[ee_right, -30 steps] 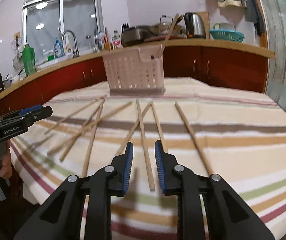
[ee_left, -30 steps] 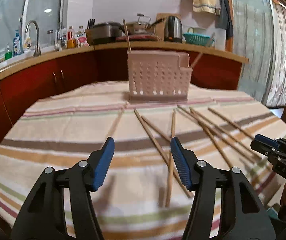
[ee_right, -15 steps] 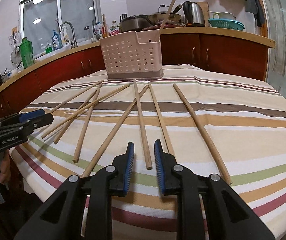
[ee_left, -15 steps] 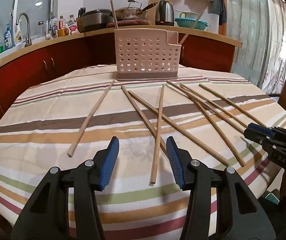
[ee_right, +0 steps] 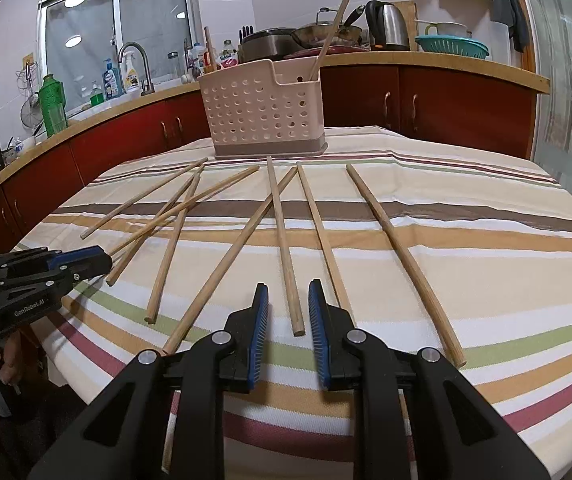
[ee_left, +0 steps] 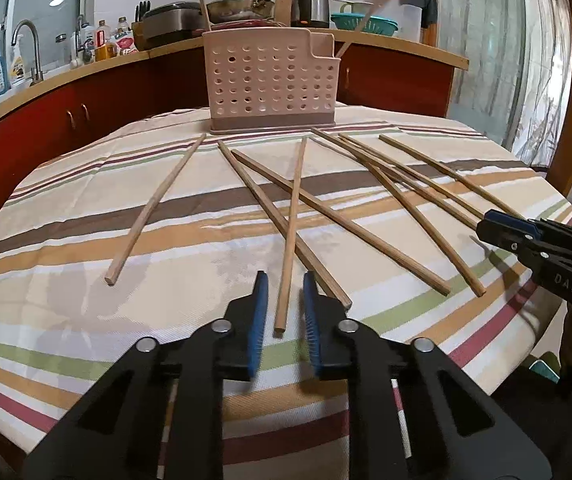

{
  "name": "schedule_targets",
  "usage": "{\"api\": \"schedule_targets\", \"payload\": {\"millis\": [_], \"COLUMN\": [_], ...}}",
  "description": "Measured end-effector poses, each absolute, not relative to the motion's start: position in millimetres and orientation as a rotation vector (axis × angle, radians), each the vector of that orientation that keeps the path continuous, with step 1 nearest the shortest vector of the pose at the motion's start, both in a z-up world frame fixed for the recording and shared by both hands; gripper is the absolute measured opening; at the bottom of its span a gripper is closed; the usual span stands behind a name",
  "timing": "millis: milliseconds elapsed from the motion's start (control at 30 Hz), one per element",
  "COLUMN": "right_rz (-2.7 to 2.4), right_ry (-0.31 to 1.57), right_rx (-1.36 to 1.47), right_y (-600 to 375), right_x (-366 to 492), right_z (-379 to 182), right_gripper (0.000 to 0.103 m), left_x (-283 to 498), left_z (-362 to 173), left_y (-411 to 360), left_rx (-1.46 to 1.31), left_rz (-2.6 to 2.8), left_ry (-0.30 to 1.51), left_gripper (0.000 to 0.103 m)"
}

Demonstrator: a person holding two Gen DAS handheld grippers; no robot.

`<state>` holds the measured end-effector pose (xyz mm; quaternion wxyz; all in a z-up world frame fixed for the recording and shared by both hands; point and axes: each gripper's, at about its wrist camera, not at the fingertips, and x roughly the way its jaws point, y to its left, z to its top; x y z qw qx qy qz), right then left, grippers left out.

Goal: Organize utensils
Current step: 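Move the left tool back to a chopstick and close it while the right tool grasps another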

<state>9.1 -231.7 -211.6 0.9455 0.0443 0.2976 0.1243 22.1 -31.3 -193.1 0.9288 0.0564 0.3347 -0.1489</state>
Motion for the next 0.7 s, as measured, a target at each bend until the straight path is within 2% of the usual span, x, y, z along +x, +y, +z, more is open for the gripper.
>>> {"api": "schedule_targets", "payload": {"millis": [167, 400, 700], "right_rz": [0.257, 0.271, 0.273], "right_ry": [0.616, 0.621, 0.607], "right_rx": [0.096, 0.092, 0.086], "right_y": [-231.6, -228.9, -227.6], "right_x": [11.3, 9.4, 5.9], "right_z": [-212.8, -213.7, -208.6], "right_gripper": [0.017, 0.007, 0.007], "left_x": [20.8, 19.8, 17.6], "left_z": [-194.1, -194.1, -185.4], "left_y": [-32.1, -30.8, -24.8], "left_rx": [0.118, 0.118, 0.115], "left_rz": [-0.314, -0.308, -0.287], "left_ry": [0.679, 0.674, 0.643], "left_gripper": [0.007, 0.006, 0.006]}}
